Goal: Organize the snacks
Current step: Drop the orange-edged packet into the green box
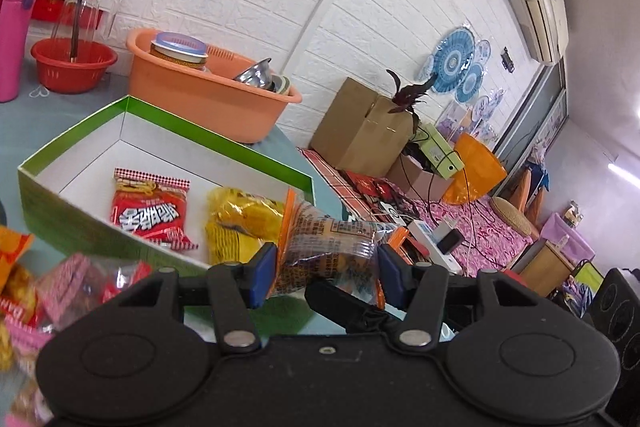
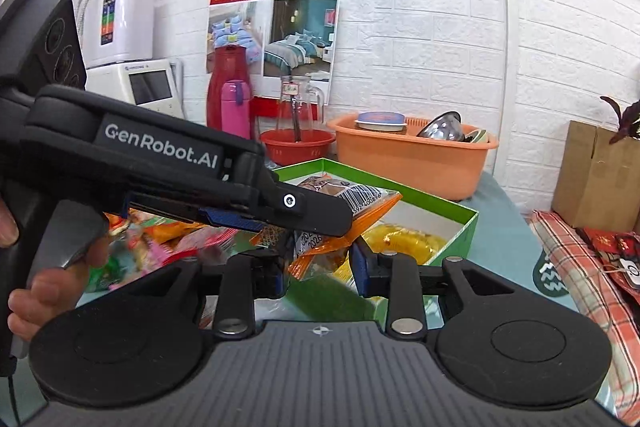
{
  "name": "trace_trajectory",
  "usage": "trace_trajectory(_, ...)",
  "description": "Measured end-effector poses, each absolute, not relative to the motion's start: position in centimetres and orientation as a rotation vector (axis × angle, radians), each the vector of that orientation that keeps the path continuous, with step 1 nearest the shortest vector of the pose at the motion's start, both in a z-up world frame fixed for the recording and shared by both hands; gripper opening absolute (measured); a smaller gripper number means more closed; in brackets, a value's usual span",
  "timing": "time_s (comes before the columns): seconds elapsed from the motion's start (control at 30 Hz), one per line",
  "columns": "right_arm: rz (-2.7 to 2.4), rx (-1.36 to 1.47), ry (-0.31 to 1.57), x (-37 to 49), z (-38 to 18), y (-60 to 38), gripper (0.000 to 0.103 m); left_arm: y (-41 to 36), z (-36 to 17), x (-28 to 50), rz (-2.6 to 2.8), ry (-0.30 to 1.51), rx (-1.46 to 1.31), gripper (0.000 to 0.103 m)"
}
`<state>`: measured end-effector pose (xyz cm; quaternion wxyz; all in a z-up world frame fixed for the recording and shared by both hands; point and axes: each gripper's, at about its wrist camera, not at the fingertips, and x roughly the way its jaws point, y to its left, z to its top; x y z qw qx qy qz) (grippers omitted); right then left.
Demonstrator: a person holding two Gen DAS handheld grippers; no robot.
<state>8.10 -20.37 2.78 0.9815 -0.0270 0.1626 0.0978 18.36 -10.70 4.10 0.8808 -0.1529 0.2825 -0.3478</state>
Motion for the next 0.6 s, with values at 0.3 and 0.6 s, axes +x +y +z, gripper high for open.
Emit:
trace_trajectory(0.3,0.196,-0.006,0.372,13.3,1.7,-21.4,0.054,-11.1,2.9,23.5,-0.685,0.618,-0.296,0.077)
trace_trajectory(0.6,0.099,-0.096,0.397,14.8,-0.7,-20.7,0.103,-9.8,1.3,24.1,-0.616,0.643,-0.335,0.103)
